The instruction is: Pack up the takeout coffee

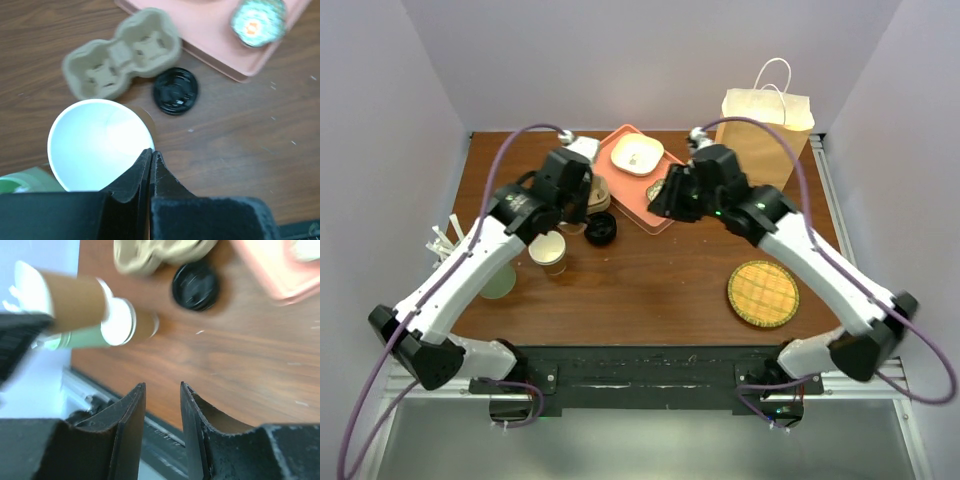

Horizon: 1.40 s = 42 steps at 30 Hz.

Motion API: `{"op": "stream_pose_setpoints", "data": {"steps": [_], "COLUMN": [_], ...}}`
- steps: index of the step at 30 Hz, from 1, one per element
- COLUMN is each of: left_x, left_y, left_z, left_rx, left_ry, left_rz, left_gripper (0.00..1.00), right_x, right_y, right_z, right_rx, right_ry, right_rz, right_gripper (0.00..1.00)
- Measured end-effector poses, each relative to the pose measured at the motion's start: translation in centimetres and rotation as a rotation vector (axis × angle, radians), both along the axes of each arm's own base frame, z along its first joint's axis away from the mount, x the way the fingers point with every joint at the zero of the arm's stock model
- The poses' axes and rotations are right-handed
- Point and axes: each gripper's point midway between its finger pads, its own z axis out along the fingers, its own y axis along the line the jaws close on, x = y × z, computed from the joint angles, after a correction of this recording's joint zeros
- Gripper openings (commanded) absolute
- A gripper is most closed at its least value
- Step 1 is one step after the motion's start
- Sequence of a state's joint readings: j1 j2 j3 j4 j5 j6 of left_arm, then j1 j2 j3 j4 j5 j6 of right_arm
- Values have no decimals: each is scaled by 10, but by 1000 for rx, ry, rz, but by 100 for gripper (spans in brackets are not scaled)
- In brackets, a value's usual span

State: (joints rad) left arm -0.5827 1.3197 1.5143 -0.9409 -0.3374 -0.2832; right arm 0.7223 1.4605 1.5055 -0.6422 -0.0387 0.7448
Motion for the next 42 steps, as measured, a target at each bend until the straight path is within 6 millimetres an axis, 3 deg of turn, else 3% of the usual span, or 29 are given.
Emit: {"op": "stream_pose_setpoints", "data": {"steps": [3, 6, 9, 13, 19, 22, 26, 33, 37, 42], "left_x": [-14, -27, -37, -45, -45, -55, -69, -68, -63, -46], "left_y": [-43, -78, -107, -137, -157, -160, -160, -156, -135, -86], "left_z": [-18, -43, -68, -99, -123, -139, -157, -158, -148, -118], "left_rx": [9, 36, 59, 79, 71, 68, 67, 85, 149, 186], "left_ry": [54, 111, 152, 194, 213, 241, 287, 281, 249, 172], "left_rz": [-108, -182, -240, -289, -318, -331, -345, -331, -275, -136], "left_gripper": [0, 0, 0, 0, 0, 5, 29, 48, 50, 47], "right_x": [-19, -38, -56, -68, -69, -70, -73, -72, -68, -65], "right_y": [-46, -76, -105, -128, -136, -138, -140, -136, -131, -121], "right_z": [44, 72, 88, 95, 83, 69, 66, 64, 61, 48], "right_rx": [-9, 9, 31, 39, -5, -35, -42, -41, -45, -52], "right_ry": [-109, -178, -223, -247, -216, -188, -179, -169, -158, -130], "right_rz": [-78, -133, -199, -257, -288, -288, -288, -279, -270, -244], "right_gripper": [39, 39, 39, 40, 40, 40, 40, 40, 40, 40]}}
